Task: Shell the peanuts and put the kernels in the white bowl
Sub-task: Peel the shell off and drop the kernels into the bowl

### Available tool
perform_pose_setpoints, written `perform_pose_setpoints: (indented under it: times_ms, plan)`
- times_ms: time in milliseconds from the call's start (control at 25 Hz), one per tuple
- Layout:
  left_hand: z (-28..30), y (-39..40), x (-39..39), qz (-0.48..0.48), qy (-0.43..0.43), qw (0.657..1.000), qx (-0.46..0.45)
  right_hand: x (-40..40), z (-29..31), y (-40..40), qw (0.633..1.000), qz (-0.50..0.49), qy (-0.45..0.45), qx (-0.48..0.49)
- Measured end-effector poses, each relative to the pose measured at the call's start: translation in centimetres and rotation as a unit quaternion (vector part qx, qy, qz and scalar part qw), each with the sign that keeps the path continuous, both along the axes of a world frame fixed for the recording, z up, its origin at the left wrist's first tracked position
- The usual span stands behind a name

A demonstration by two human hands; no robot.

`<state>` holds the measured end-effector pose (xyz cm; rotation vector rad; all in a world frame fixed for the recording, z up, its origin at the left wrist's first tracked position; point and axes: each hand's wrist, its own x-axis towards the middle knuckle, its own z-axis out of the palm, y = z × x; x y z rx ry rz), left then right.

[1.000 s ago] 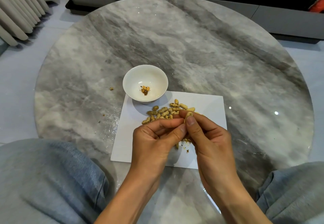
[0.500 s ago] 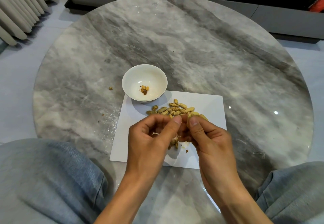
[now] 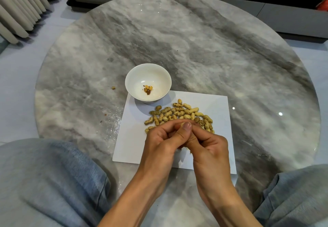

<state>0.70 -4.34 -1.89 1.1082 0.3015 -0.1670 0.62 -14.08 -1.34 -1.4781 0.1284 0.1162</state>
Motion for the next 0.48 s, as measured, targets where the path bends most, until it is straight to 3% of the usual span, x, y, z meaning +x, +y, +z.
perform_pose_setpoints:
  times_ms: [160, 360, 480]
  plan:
    - [-0.3, -0.2, 0.0, 0.017, 0.011, 1.000, 0.009, 0.2, 0.0, 0.4, 0.999, -0.006, 0.035, 0.008]
    - [-0.6, 0.1, 0.0, -0.013, 0.049, 0.997, 0.053, 1.3, 0.5, -0.8, 0.974, 0.012, 0.199, 0.109]
    - [-0.1, 0.6, 0.3, -0.018, 0.006, 0.993, 0.114, 2.3, 1.1, -2.5, 0.968, 0.012, 0.231, 0.095]
